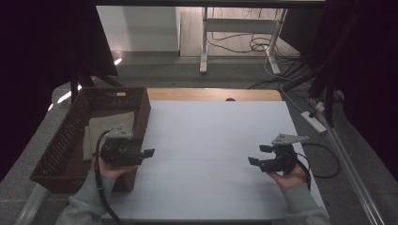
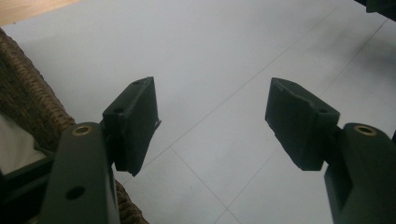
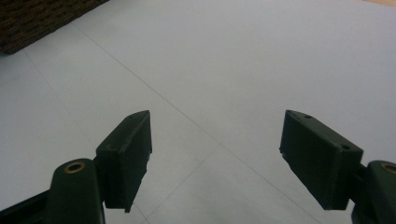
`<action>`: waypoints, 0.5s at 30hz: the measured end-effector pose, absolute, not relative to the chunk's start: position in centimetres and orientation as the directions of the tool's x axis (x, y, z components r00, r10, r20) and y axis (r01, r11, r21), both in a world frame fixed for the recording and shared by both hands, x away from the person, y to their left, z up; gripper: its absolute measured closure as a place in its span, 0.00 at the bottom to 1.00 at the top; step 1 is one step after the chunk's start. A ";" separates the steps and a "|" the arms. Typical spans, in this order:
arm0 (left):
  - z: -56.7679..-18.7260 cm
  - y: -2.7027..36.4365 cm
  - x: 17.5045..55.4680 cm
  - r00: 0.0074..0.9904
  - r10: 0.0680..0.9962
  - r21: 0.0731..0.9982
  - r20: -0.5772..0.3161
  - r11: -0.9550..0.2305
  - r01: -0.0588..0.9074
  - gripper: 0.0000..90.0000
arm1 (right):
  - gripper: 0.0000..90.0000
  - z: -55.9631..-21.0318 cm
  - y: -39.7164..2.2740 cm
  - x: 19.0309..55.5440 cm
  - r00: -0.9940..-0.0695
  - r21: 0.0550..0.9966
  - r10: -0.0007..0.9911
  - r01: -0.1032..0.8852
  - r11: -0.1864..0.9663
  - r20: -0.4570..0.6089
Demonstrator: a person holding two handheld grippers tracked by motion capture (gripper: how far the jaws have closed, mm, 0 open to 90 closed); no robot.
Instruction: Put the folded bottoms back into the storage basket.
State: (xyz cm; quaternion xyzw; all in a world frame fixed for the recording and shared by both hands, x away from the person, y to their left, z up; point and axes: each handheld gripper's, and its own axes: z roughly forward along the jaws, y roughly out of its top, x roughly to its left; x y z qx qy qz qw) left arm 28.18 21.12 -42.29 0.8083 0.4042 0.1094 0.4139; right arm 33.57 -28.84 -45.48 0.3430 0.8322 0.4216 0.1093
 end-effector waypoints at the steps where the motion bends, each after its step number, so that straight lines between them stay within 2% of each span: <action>1: -42.4 21.1 28.2 0.649 0.744 0.757 -0.159 -0.330 0.564 0.37 | 0.28 -45.5 -28.8 33.6 -0.742 0.775 0.663 0.478 0.413 0.104; 15: -42.7 20.9 28.0 0.655 0.738 0.762 -0.165 -0.326 0.559 0.36 | 0.28 -45.5 -29.0 33.4 -0.735 0.783 0.671 0.474 0.402 0.100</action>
